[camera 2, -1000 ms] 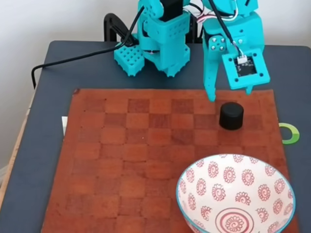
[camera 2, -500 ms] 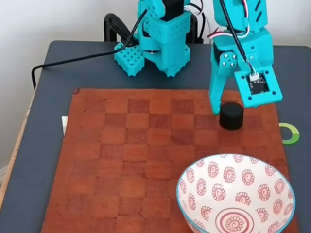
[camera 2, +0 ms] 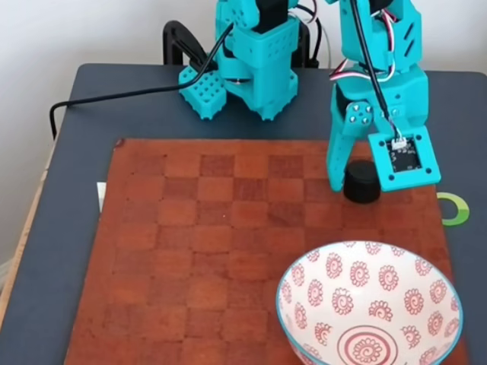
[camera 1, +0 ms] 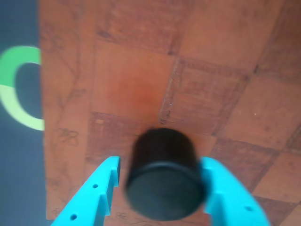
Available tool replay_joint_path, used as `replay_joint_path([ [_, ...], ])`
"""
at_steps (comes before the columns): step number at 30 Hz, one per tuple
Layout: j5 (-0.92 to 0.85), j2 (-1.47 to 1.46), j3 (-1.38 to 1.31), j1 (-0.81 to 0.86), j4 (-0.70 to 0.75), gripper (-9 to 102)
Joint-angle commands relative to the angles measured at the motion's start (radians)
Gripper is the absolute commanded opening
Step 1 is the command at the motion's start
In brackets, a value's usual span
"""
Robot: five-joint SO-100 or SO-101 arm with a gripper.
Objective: Grasp a black cylinder and put it in the bin.
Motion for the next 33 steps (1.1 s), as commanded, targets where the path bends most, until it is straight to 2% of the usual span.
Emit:
replay_joint_path([
  [1,0.006,0.002,-0.025,-0.002,0.005,15],
  [17,-0.051,0.014,-0.152,0.071,0.014,15],
  [25,-0.069,0.012,-0.351,0.11,0.227,15],
  [33,-0.196,-0.002,-0.488,0.201,0.255,15],
])
